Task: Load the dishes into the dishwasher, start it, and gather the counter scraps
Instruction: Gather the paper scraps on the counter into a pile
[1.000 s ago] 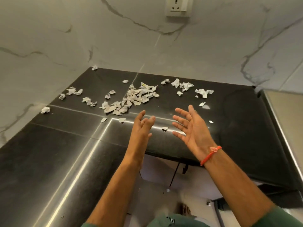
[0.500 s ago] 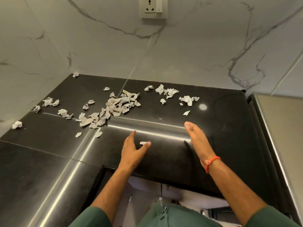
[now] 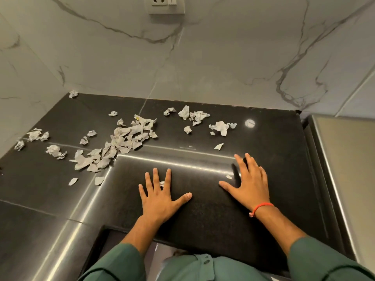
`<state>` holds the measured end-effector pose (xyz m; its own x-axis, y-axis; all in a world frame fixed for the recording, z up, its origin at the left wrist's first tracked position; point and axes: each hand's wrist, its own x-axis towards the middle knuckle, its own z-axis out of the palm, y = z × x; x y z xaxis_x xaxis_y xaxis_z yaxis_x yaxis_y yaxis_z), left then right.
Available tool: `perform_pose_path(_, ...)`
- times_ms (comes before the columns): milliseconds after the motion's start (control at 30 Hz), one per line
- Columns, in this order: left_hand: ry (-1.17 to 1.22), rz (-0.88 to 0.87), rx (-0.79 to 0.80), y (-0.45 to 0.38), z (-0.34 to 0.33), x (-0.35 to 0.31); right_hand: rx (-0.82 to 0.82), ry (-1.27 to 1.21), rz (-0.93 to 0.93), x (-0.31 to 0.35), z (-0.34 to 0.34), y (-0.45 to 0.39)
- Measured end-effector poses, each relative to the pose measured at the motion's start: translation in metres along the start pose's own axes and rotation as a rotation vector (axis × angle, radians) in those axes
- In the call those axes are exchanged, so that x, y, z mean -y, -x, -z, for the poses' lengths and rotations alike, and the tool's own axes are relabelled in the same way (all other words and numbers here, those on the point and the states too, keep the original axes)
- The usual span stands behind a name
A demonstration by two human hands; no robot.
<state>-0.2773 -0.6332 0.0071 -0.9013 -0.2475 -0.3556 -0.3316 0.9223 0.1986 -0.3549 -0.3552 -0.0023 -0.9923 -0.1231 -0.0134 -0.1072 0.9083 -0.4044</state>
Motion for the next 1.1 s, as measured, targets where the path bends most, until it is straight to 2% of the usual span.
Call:
perform_pose_path(267, -0.051, 0.014, -0.1, -0.029, 0.004, -0.006, -0.087, 0.062, 0.095, 0.005, -0.005, -0.047)
perform_pose_path(567, -0.035, 0.026, -0.115, -0.062, 0.015, -0.01, -0.049, 0.083, 0.127, 0.02, -0.009, -0.114)
perform_pose_path(733, -0.032, -0.073, -0.081, -0.081, 0.025, -0.008, -0.021, 0.12, 0.167, 0.026, -0.014, -0.144)
perform_pose_path(933, -0.092, -0.377, -0.098, -0.139, 0.058, -0.024, -0.025, 0.155, 0.211, 0.023, -0.019, -0.156)
perform_pose_path(1100, -0.016, -0.293, -0.111, -0.213, 0.094, -0.072, -0.125, 0.107, 0.288, 0.02, -0.021, -0.155)
